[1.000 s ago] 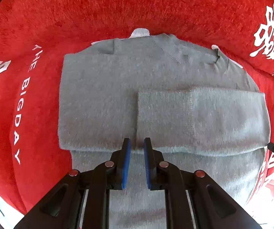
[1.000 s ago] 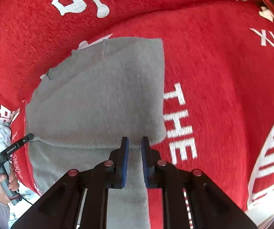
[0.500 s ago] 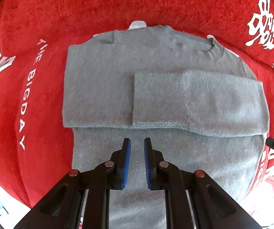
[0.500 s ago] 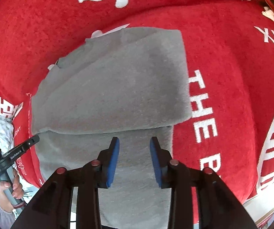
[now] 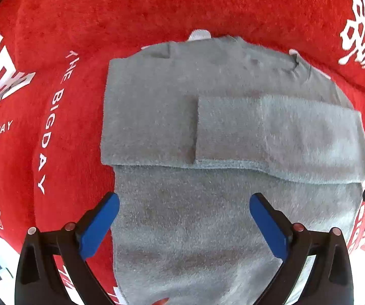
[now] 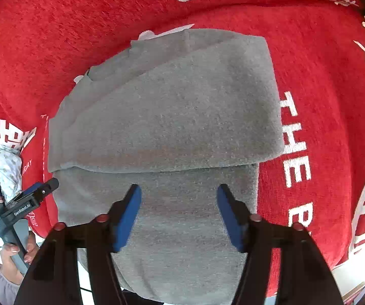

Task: Fold small clothes
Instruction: 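Release the sleeve with the left gripper and smooth the folded side, then move both open grippers to the sweater's unfolded side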

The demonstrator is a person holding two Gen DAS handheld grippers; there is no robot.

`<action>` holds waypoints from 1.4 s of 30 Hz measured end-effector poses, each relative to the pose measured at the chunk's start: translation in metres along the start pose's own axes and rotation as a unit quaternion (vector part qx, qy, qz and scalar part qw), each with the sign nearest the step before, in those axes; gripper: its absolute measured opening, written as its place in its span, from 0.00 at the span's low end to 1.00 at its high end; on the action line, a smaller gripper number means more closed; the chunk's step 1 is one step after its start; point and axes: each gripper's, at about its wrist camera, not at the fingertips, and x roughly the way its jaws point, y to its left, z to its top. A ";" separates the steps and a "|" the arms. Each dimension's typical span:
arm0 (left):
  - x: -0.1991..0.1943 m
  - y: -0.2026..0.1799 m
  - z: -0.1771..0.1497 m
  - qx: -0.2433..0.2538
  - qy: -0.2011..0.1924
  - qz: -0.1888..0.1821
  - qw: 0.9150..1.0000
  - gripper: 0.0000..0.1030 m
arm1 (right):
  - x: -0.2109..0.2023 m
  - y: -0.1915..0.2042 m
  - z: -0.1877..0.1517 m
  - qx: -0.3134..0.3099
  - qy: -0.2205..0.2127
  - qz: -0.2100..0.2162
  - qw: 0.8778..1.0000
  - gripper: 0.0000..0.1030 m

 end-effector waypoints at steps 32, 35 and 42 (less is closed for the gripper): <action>-0.022 -0.063 -0.028 -0.016 -0.011 0.032 0.999 1.00 | -0.015 -0.047 -0.009 -0.011 0.025 0.102 0.994 0.99; -0.028 -0.066 -0.041 -0.043 -0.018 0.025 0.999 1.00 | -0.012 -0.054 -0.011 -0.015 0.035 0.132 0.990 1.00; -0.036 -0.067 -0.075 -0.076 -0.013 0.026 0.997 1.00 | -0.003 -0.061 -0.020 -0.023 0.071 0.144 0.987 1.00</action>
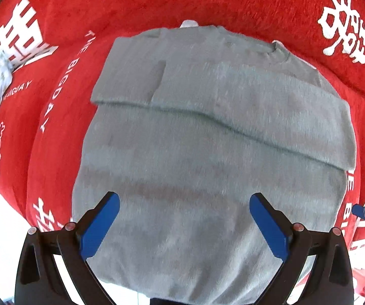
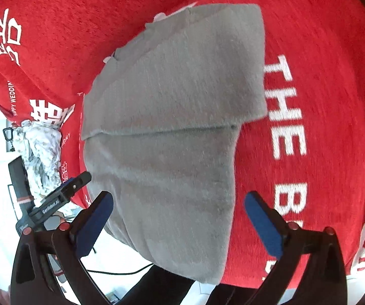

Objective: Fold small clothes

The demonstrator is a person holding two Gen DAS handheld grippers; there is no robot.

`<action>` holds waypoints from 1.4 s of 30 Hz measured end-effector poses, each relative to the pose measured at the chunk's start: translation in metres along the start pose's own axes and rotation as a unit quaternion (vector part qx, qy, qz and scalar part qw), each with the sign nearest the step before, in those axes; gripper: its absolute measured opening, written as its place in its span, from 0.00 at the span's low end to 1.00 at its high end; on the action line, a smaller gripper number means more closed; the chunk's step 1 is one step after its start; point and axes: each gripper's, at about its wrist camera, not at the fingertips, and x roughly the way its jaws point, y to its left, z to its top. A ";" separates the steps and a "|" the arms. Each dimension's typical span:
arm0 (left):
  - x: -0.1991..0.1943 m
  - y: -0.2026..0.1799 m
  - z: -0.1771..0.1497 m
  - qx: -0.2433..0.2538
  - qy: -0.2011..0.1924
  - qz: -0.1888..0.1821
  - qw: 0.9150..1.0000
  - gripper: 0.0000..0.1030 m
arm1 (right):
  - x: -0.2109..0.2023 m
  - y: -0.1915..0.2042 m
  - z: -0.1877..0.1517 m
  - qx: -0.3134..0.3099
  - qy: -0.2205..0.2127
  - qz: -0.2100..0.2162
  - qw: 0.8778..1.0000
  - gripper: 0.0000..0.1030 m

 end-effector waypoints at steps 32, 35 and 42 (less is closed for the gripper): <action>0.095 0.146 -0.176 -0.005 0.126 -0.143 0.982 0.80 | 0.153 -0.030 -0.209 0.055 0.115 0.052 0.990 1.00; 0.089 0.149 -0.175 0.002 0.122 -0.151 0.981 0.39 | 0.152 -0.011 -0.206 0.054 0.109 0.098 0.988 0.95; 0.061 0.145 -0.168 0.050 0.117 -0.218 0.968 0.14 | 0.143 0.000 -0.201 0.085 0.069 0.110 0.988 0.03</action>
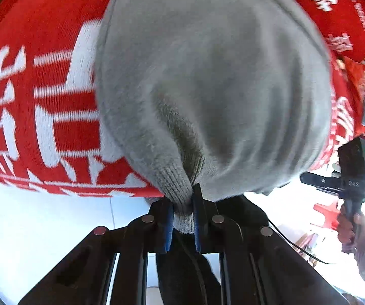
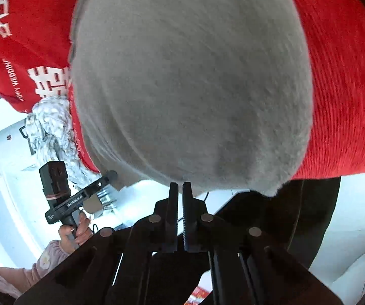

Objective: Fold small clothes

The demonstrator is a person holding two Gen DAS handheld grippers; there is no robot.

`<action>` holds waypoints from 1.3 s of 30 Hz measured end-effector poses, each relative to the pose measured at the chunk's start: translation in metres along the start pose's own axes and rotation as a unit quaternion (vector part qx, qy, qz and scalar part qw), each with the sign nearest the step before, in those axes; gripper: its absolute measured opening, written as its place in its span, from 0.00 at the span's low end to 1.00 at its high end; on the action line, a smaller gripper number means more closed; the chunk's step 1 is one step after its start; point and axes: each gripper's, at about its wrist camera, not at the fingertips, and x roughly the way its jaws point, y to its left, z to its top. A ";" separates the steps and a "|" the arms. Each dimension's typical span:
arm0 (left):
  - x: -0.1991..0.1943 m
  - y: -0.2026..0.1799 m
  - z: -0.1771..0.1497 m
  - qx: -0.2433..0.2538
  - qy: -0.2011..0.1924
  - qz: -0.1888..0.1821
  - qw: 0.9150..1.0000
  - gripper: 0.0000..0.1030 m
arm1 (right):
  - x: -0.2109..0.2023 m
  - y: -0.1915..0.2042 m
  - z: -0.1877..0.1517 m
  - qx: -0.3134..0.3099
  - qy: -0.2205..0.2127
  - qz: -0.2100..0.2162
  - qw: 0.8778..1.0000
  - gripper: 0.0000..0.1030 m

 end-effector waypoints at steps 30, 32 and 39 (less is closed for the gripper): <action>-0.078 -0.044 0.118 0.007 -0.129 -0.013 0.991 0.14 | -0.076 0.051 0.072 0.002 -0.129 0.129 0.983 0.10; -0.079 -0.045 0.147 0.003 -0.149 0.007 0.989 0.13 | -0.092 0.051 0.105 0.018 -0.154 0.132 0.979 0.09; -0.087 -0.051 0.196 0.022 -0.167 0.088 0.982 0.14 | -0.110 0.056 0.171 0.049 -0.179 0.099 0.978 0.09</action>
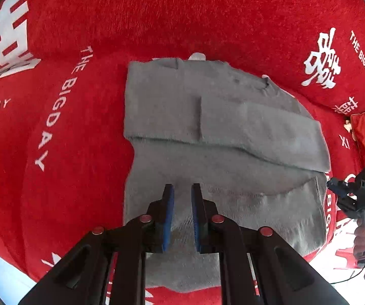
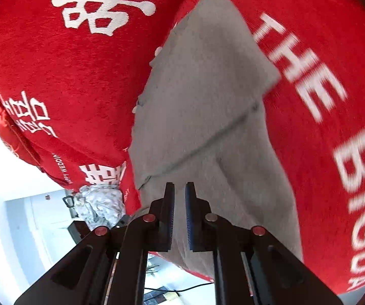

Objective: Fold small clothes

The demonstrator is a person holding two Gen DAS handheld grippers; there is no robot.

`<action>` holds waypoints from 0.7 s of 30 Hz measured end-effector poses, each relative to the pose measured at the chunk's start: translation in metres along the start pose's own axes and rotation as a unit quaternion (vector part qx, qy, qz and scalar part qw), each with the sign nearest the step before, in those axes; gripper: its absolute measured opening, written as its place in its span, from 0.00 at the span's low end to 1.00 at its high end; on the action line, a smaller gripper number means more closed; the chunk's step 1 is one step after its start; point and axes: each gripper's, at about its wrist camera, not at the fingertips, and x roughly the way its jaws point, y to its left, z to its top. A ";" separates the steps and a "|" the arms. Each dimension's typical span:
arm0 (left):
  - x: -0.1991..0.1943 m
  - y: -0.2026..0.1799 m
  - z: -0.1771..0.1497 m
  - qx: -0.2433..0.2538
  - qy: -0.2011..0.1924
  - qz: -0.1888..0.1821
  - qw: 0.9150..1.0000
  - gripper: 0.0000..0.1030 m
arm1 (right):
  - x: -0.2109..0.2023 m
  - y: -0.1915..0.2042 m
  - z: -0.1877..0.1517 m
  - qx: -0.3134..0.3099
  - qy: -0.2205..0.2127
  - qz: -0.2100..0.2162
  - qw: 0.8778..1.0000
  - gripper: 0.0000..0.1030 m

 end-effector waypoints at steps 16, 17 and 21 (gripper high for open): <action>0.047 -0.019 -0.010 0.076 0.131 0.056 0.987 0.77 | 0.013 0.032 -0.018 -0.221 0.077 -0.263 0.936 0.77; 0.054 -0.018 -0.012 0.075 0.143 0.047 0.986 0.77 | 0.013 0.031 -0.019 -0.227 0.076 -0.276 0.931 0.77; 0.063 -0.018 -0.014 0.090 0.150 0.032 0.984 0.77 | 0.020 0.027 -0.021 -0.243 0.077 -0.307 0.917 0.76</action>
